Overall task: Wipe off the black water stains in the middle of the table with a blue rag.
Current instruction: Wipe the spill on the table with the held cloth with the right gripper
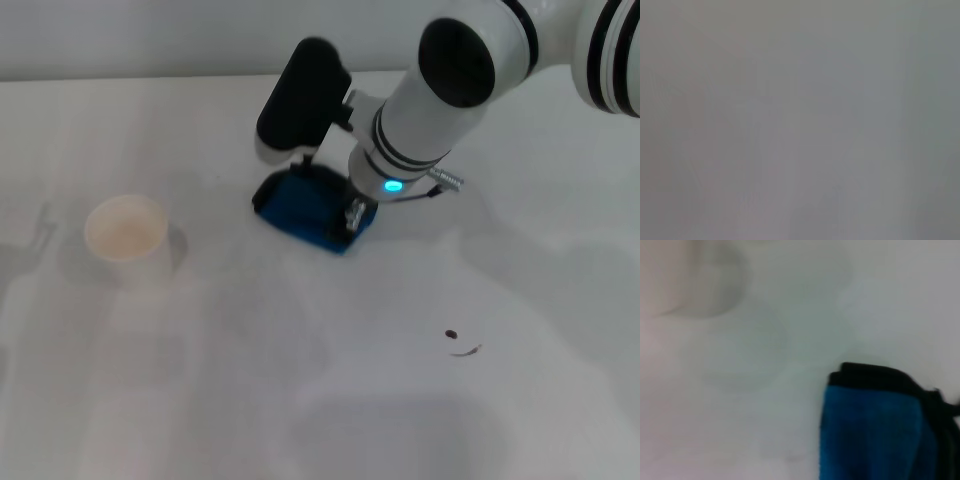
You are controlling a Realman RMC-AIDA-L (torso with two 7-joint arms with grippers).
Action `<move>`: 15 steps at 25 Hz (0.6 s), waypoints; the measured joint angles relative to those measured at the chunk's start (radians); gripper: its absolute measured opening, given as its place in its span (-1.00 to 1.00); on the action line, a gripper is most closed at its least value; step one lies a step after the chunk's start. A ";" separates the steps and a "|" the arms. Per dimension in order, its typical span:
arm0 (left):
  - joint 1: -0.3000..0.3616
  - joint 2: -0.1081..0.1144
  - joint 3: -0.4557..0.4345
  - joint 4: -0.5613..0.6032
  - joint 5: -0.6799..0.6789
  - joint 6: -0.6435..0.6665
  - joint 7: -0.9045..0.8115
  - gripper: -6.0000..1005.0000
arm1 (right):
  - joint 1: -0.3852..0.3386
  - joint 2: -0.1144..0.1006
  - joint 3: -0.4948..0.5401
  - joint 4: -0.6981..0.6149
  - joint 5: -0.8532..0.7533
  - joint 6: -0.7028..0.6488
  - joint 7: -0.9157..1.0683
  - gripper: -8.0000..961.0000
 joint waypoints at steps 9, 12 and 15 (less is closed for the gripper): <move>0.021 0.002 0.000 -0.003 0.001 0.028 0.000 0.77 | -0.050 -0.002 0.141 -0.151 -0.003 0.248 -0.091 -0.84; 0.021 0.003 0.000 -0.001 0.001 0.028 0.000 0.77 | -0.081 -0.001 0.190 -0.182 -0.054 0.302 -0.085 -0.85; 0.020 0.004 0.000 -0.001 0.001 0.028 0.000 0.77 | -0.122 -0.001 0.252 -0.201 -0.141 0.328 -0.052 -0.85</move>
